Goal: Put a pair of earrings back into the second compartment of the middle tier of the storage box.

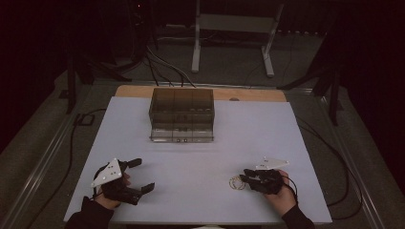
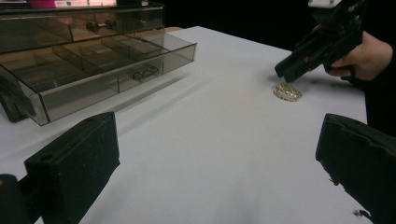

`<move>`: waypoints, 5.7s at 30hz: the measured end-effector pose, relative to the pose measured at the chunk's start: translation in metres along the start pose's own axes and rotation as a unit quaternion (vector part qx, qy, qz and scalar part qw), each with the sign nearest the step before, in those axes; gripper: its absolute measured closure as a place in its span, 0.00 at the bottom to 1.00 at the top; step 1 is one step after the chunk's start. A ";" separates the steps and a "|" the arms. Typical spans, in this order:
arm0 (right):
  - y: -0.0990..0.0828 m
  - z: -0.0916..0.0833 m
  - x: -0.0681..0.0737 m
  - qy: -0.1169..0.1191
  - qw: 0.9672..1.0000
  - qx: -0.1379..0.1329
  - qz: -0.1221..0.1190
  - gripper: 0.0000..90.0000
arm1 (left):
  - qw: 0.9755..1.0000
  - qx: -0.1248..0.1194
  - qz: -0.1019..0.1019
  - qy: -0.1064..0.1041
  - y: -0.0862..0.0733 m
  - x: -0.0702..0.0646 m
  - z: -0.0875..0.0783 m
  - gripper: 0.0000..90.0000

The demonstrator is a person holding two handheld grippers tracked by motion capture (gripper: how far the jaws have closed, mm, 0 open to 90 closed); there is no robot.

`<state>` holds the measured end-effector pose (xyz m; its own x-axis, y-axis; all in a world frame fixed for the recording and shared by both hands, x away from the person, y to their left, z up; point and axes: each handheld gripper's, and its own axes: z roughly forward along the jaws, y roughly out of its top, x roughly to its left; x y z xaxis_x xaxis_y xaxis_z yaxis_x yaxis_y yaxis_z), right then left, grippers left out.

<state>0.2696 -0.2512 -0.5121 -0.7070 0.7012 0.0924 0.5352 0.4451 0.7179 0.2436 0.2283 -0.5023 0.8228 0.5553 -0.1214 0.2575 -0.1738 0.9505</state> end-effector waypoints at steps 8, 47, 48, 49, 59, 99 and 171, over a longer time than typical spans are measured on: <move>-0.001 0.008 0.006 -0.015 0.999 0.025 -0.022 0.85 | 1.000 0.002 0.001 0.000 0.000 0.000 0.000 0.00; 0.022 -0.004 0.014 -0.012 0.999 -0.013 -0.026 0.97 | 1.000 0.002 0.004 0.003 0.000 -0.002 0.002 0.00; 0.022 -0.004 0.014 -0.012 0.999 -0.013 -0.026 0.97 | 1.000 0.002 0.003 0.003 0.000 -0.002 0.002 0.00; 0.025 -0.004 0.015 -0.012 0.999 -0.019 -0.029 0.97 | 1.000 0.005 0.005 0.001 0.000 -0.002 0.002 0.00; 0.050 -0.005 0.016 -0.009 0.998 -0.037 -0.046 0.97 | 1.000 0.002 0.004 0.001 0.000 -0.002 0.002 0.00; 0.156 0.057 0.028 0.022 0.992 -0.039 -0.116 0.97 | 1.000 0.001 0.009 0.001 0.001 -0.002 0.002 0.00; 0.196 0.116 0.032 0.056 0.998 -0.015 -0.039 0.21 | 1.000 0.003 0.009 -0.004 0.000 -0.003 0.001 0.00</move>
<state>0.4056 -0.0767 -0.4484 -0.7943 0.5973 0.1109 0.4638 0.4783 0.7457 0.2421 0.2259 -0.5022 0.8317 0.5448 -0.1071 0.2459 -0.1884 0.9508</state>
